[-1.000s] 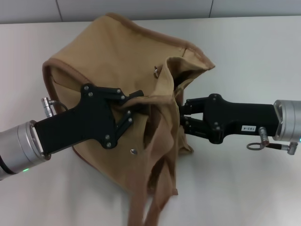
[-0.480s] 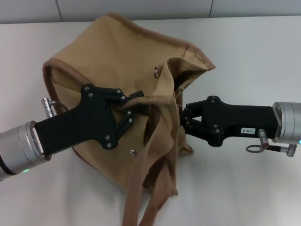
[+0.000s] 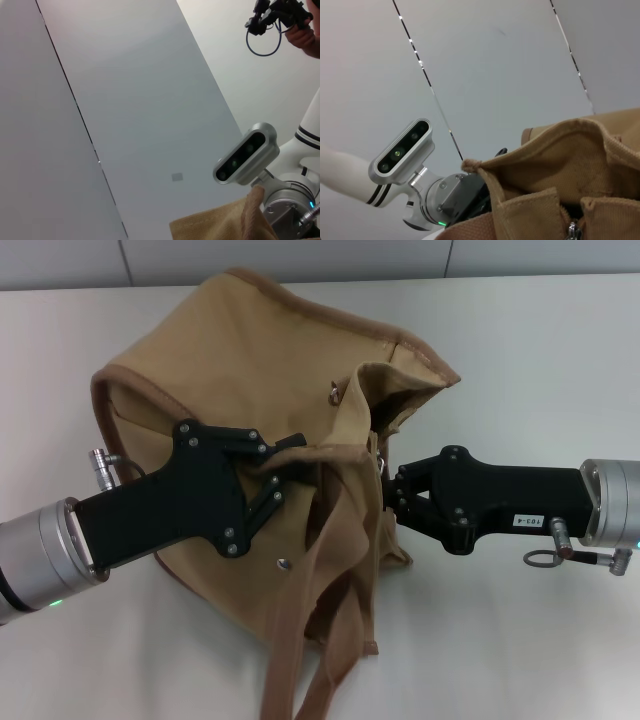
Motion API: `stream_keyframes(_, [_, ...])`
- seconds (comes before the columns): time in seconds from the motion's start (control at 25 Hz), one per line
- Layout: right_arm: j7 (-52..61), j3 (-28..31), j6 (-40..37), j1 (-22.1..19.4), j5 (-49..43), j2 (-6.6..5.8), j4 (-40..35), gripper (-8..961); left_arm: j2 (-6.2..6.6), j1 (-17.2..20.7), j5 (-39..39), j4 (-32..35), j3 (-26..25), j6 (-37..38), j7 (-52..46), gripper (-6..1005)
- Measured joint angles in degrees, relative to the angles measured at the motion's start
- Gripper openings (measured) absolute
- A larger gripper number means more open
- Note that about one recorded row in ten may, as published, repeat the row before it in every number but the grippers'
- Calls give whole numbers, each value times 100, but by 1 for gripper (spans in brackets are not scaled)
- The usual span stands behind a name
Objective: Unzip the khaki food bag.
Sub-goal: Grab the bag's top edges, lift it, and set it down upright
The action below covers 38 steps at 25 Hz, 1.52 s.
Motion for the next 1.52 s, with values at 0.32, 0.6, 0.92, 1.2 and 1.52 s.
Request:
stream_keyframes(0.32, [-101, 2, 72, -17, 2, 11, 12, 13, 0, 20, 1, -1, -1, 1, 0, 83])
stream_keyframes(0.6, [-108, 43, 250, -42, 7, 10, 18, 14, 0, 42, -135, -49, -20, 76, 0, 83])
stream_keyframes(0.92, [-116, 18, 306, -100, 13, 9, 24, 35, 0, 57, -504, -146, -30, 68, -1, 83])
stream_keyframes(1.2, [-118, 11, 376, -139, 8, 9, 25, 54, 1, 59, -632, -174, -50, 189, -1, 83])
stream_keyframes(1.52, [-117, 9, 465, -247, -2, 2, 59, 74, 0, 169, -1577, -424, -53, 319, -1, 83])
